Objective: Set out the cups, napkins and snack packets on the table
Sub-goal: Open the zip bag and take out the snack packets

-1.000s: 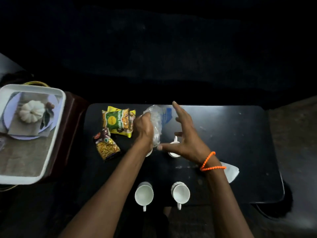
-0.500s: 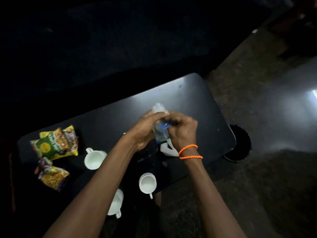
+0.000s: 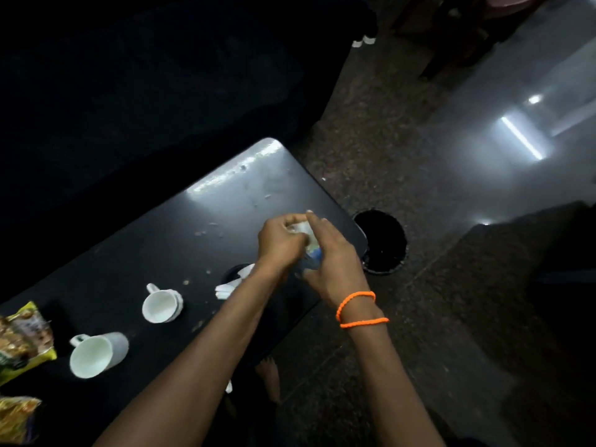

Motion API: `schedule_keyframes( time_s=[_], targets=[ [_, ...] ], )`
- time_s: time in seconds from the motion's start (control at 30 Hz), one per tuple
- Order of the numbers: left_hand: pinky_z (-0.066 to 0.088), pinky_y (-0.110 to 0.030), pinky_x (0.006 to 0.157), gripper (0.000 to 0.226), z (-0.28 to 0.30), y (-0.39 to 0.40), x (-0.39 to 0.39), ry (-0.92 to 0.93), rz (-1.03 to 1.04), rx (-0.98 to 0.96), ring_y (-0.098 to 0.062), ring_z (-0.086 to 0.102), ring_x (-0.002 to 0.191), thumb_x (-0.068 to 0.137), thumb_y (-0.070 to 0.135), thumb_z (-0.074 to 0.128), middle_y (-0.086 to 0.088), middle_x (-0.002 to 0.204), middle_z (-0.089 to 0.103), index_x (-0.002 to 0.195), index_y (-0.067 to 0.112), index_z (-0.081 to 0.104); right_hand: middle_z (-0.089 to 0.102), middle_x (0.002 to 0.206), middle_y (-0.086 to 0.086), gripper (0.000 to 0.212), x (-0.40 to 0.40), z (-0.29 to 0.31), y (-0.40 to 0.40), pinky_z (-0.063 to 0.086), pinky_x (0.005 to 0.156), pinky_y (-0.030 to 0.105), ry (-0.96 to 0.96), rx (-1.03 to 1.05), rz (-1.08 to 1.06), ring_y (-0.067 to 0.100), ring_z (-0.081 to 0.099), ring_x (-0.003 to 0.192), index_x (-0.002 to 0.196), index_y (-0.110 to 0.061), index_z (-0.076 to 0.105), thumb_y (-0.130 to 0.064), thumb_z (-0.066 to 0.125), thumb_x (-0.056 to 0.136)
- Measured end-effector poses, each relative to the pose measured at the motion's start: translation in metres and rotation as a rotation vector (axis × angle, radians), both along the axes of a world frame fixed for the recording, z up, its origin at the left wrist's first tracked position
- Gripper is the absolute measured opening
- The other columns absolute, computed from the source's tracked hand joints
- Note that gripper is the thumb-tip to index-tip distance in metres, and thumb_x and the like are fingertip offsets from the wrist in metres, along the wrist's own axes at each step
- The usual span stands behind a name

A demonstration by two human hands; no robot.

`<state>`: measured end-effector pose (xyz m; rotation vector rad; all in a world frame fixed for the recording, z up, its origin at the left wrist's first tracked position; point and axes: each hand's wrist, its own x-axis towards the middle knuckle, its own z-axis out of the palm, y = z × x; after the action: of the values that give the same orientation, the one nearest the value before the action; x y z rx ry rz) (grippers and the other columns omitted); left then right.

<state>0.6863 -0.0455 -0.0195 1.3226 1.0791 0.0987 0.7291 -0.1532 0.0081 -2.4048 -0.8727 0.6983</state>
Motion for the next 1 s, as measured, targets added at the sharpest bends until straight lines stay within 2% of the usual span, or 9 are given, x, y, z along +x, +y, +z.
schedule_keyframes(
  time_s=[0.07, 0.17, 0.23, 0.3, 0.37, 0.43, 0.57, 0.73, 1.0],
  targets=[
    [0.059, -0.032, 0.079, 0.02, 0.006, -0.026, 0.013, 0.03, -0.304, 0.235, -0.024, 0.077, 0.095, 0.089, 0.011, 0.07, -0.009, 0.097, 0.081, 0.106, 0.014, 0.08, 0.051, 0.151, 0.015, 0.081, 0.009, -0.013, -0.014, 0.045, 0.111, 0.039, -0.105, 0.0, -0.107, 0.032, 0.055, 0.135, 0.155, -0.023, 0.041, -0.001, 0.07, 0.083],
    [0.054, -0.035, 0.085, 0.035, 0.007, -0.048, 0.032, 0.121, -0.578, 0.416, -0.031, 0.071, 0.113, 0.091, 0.021, 0.065, -0.011, 0.118, 0.077, 0.125, 0.019, 0.072, 0.069, 0.129, 0.017, 0.064, 0.021, -0.025, -0.046, 0.048, 0.106, 0.029, -0.081, 0.187, -0.3, 0.028, 0.067, 0.118, 0.14, -0.009, 0.06, 0.011, 0.069, 0.08],
    [0.053, -0.036, 0.099, 0.073, 0.007, -0.053, 0.042, 0.139, -0.683, 0.254, -0.031, 0.066, 0.125, 0.091, 0.023, 0.066, -0.012, 0.133, 0.071, 0.159, 0.018, 0.039, 0.073, 0.121, 0.018, 0.056, 0.033, -0.029, -0.071, 0.051, 0.102, 0.029, -0.077, 0.277, -0.422, 0.028, 0.071, 0.112, 0.128, -0.003, 0.069, 0.014, 0.074, 0.075],
    [0.054, -0.034, 0.102, 0.1, 0.012, -0.058, 0.053, 0.041, -0.608, -0.126, -0.03, 0.067, 0.124, 0.091, 0.023, 0.069, -0.015, 0.131, 0.07, 0.166, 0.013, 0.004, 0.074, 0.12, 0.017, 0.051, 0.052, -0.03, -0.095, 0.05, 0.1, 0.025, -0.176, 0.353, -0.555, 0.03, 0.071, 0.111, 0.122, -0.001, 0.073, 0.014, 0.077, 0.074],
    [0.054, -0.025, 0.087, 0.083, 0.014, -0.06, 0.063, -0.083, -0.508, -0.221, -0.02, 0.066, 0.109, 0.097, 0.013, 0.067, -0.018, 0.127, 0.071, 0.165, 0.012, 0.02, 0.07, 0.126, 0.02, 0.059, 0.072, -0.029, -0.112, 0.046, 0.104, 0.025, -0.381, 0.394, -0.632, 0.032, 0.067, 0.116, 0.126, -0.002, 0.07, 0.016, 0.073, 0.069],
    [0.053, -0.028, 0.086, 0.06, 0.018, -0.063, 0.068, -0.116, -0.437, -0.076, -0.013, 0.065, 0.1, 0.098, 0.01, 0.067, -0.021, 0.133, 0.069, 0.155, 0.014, 0.048, 0.061, 0.133, 0.022, 0.075, 0.09, -0.031, -0.122, 0.041, 0.111, 0.027, -0.568, 0.435, -0.671, 0.033, 0.058, 0.125, 0.134, -0.007, 0.064, 0.018, 0.062, 0.063],
    [0.06, -0.033, 0.085, 0.038, 0.021, -0.075, 0.07, -0.128, -0.276, -0.05, -0.023, 0.077, 0.103, 0.097, 0.011, 0.066, -0.014, 0.11, 0.079, 0.134, 0.016, 0.069, 0.042, 0.149, 0.025, 0.083, 0.122, -0.06, -0.122, 0.032, 0.12, 0.036, -0.733, 0.352, -0.652, 0.036, 0.041, 0.14, 0.144, -0.012, 0.053, 0.017, 0.056, 0.066],
    [0.059, -0.028, 0.075, 0.021, 0.009, -0.074, 0.064, -0.156, -0.272, -0.046, -0.029, 0.079, 0.096, 0.094, 0.01, 0.068, -0.011, 0.099, 0.082, 0.111, 0.019, 0.075, -0.001, 0.172, 0.009, 0.104, 0.15, -0.127, -0.136, 0.032, 0.119, 0.056, -0.206, -0.33, -0.474, 0.037, 0.005, 0.158, 0.162, -0.035, 0.013, 0.011, 0.06, 0.082],
    [0.056, -0.022, 0.066, 0.019, -0.011, -0.035, 0.037, -0.123, -0.13, 0.004, -0.01, 0.078, 0.074, 0.09, 0.013, 0.068, 0.007, 0.08, 0.081, 0.089, 0.03, 0.076, 0.023, 0.166, 0.022, 0.084, 0.133, -0.129, -0.111, 0.028, 0.125, 0.042, -0.095, -0.068, -0.517, 0.035, 0.024, 0.154, 0.159, -0.013, 0.03, 0.011, 0.058, 0.084]
  ],
)
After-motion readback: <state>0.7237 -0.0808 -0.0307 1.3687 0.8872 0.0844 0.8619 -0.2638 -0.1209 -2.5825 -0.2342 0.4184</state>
